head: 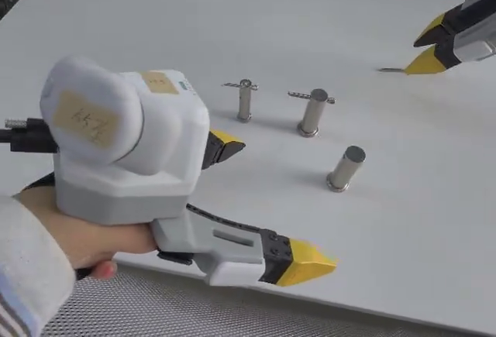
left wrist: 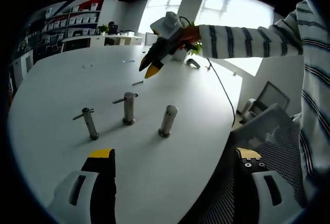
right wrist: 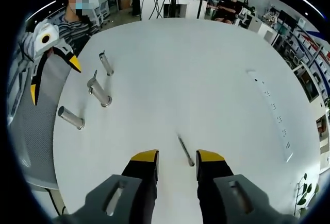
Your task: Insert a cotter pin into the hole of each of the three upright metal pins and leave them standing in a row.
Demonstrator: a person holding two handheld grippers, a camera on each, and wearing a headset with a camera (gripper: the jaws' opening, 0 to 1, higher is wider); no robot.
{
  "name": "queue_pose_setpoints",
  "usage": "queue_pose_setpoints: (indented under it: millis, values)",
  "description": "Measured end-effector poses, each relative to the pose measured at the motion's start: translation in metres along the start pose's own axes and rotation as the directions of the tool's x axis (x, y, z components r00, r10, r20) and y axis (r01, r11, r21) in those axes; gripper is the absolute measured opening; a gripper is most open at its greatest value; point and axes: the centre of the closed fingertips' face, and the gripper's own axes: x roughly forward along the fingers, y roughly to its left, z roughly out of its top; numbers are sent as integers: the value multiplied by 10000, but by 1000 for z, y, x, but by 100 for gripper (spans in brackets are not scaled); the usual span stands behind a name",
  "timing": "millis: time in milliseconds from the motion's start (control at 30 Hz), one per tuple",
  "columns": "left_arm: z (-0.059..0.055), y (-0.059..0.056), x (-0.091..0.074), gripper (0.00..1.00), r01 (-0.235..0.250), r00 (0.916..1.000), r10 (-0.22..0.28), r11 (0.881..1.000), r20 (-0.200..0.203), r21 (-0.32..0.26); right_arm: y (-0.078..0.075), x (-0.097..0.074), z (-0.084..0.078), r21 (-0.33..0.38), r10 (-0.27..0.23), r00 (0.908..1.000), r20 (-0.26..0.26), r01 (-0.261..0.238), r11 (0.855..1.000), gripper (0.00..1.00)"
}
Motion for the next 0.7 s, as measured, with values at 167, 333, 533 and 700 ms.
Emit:
queue_pose_setpoints:
  millis: [167,333,533,700]
  values:
    - [-1,0,-1,94,92,9999,-92,10000,-60,17,-9,9,-11,-486,-223,9979,-606,193,9986,17]
    - [-2,2,-1,94,29,9999,-30,10000,-113,-40,-14,15,-17,-887,-416,9944,-967,330,9955,5]
    - [-4,2,-1,93,50,9998,-50,10000,-204,1,-8,16,-21,-947,-241,9922,-1220,125,9954,5]
    - [-4,0,0,93,133,9997,-134,9999,-179,-70,-7,19,-19,-861,79,9941,-1086,-173,9961,0]
